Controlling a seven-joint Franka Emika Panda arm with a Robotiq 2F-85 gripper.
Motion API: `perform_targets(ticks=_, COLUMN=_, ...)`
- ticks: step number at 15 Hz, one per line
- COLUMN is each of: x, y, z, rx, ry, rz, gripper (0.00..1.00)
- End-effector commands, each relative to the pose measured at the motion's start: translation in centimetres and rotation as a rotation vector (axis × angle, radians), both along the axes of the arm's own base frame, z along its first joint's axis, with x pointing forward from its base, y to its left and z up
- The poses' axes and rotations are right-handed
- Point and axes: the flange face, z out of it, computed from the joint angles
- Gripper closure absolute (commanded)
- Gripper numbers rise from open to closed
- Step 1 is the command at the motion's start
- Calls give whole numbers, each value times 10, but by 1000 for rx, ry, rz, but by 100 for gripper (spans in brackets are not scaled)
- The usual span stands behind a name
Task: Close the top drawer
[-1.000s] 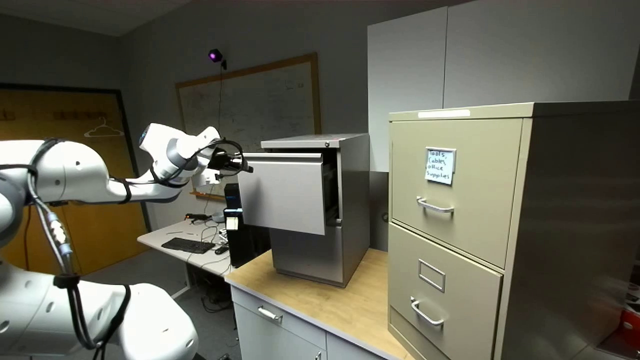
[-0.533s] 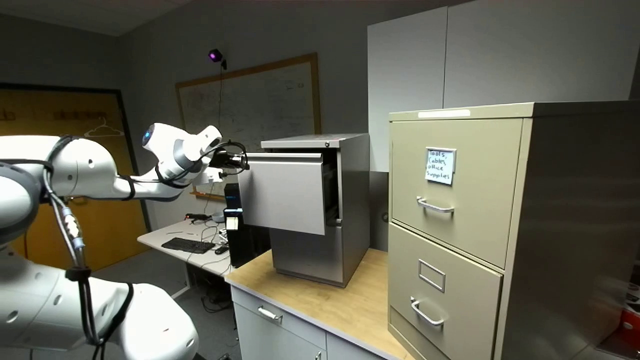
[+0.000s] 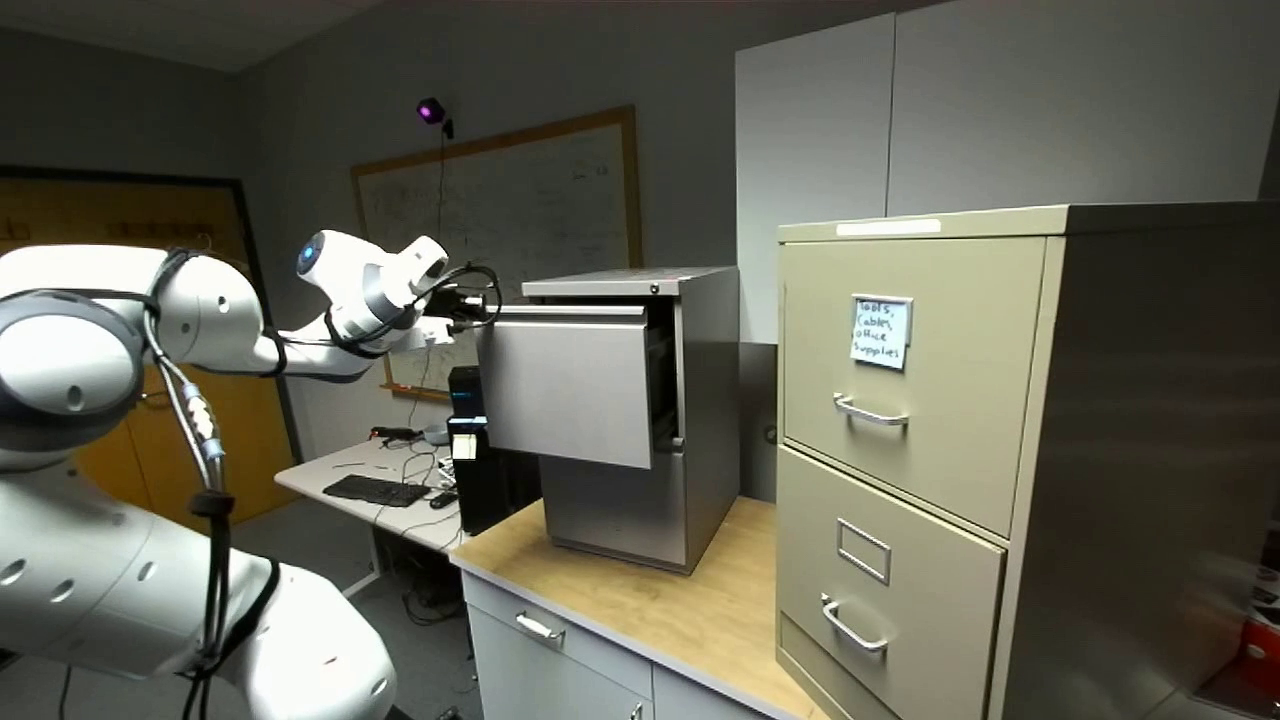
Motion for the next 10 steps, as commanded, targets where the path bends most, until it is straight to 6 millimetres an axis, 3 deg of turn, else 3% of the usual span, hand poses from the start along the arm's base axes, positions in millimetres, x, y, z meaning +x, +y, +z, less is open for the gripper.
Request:
perform_targets(ticks=1, x=31, y=8, z=12, rx=-3, ry=9, rz=45, gripper=100)
perform_targets(ticks=10, x=125, y=3, z=16, rx=60, ry=81, rz=45, gripper=100)
